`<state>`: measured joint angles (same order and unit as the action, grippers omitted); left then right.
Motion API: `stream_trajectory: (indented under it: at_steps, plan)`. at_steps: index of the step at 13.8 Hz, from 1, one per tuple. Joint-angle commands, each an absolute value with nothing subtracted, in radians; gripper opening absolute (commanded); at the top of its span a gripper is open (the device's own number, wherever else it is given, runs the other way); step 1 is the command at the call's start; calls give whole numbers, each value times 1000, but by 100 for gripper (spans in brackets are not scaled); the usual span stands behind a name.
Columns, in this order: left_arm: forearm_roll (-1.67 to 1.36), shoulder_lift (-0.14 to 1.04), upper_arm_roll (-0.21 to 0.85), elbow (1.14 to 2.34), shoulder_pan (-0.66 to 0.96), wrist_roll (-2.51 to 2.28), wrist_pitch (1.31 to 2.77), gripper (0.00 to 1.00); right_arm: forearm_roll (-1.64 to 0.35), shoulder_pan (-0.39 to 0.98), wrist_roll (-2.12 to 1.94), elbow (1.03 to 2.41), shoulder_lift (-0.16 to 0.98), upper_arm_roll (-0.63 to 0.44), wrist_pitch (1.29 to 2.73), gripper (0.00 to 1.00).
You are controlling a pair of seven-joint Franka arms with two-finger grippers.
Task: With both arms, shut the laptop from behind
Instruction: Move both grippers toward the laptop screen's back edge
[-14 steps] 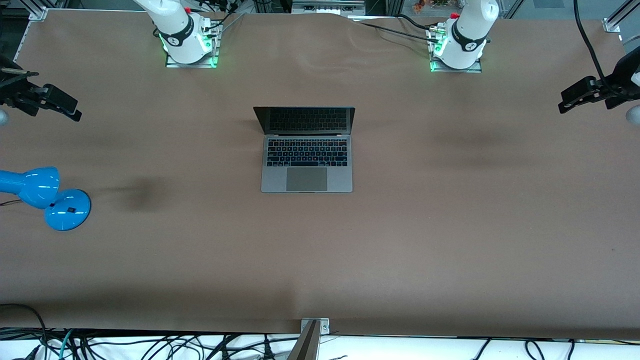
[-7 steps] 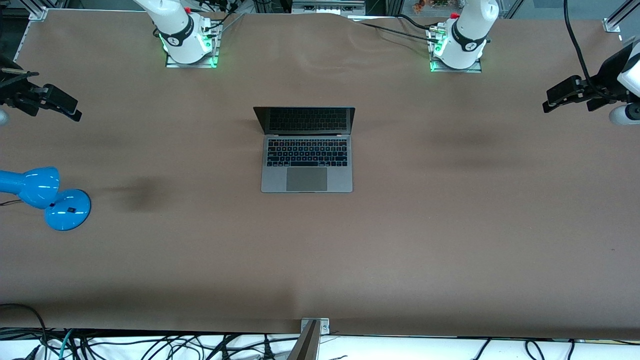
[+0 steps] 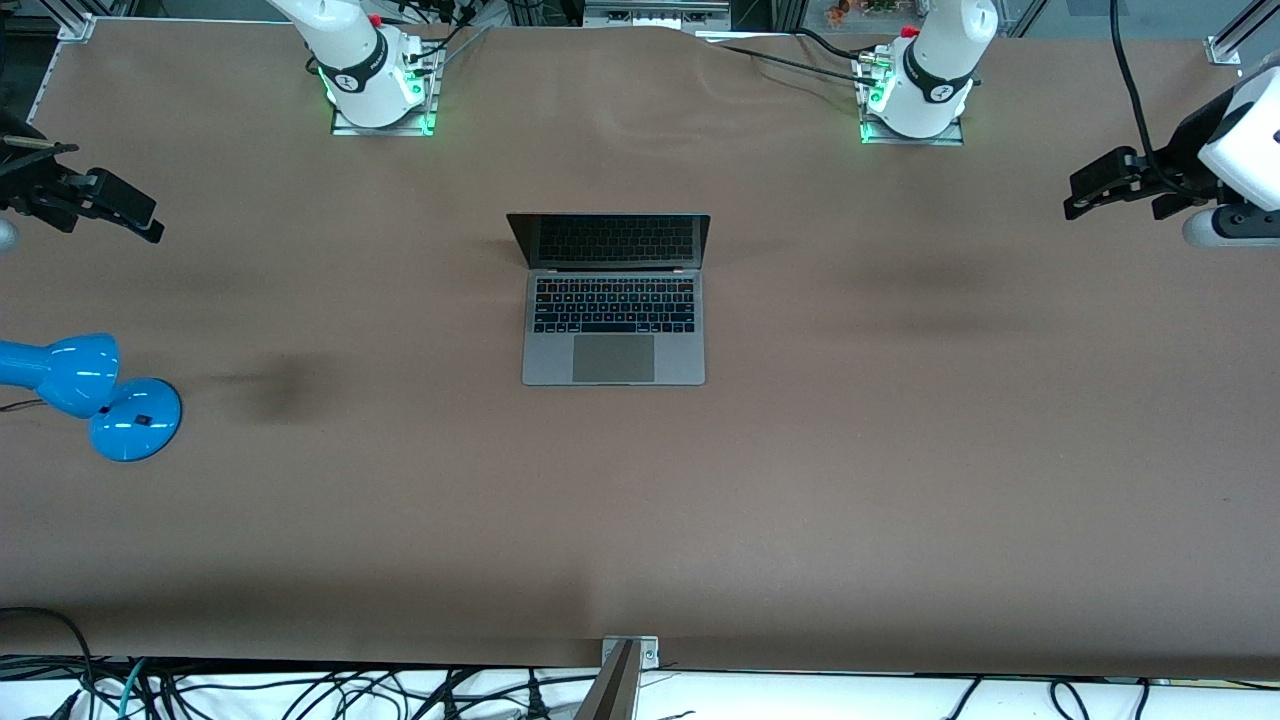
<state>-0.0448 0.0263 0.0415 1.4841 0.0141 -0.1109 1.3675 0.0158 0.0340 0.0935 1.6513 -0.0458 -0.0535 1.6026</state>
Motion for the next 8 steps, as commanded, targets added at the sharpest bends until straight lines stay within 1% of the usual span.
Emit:
stream_trajectory:
  at_steps: [1, 3, 6, 8]
  plan:
    - [-19, 46, 93, 1477, 17, -133, 1362, 100, 21, 41, 91, 1657, -54, -57, 1600, 100]
    - [-15, 54, 133, 1477, 17, -179, 1365, 100, 21, 41, 89, 1657, -54, -58, 1600, 100]
    - [-17, 58, 227, 1477, 17, -299, 1362, 100, 21, 41, 97, 1657, -54, -57, 1598, 100]
    - [-26, 60, 287, 1477, 17, -362, 1358, 100, 23, 75, 92, 1663, -49, -55, 1560, 100]
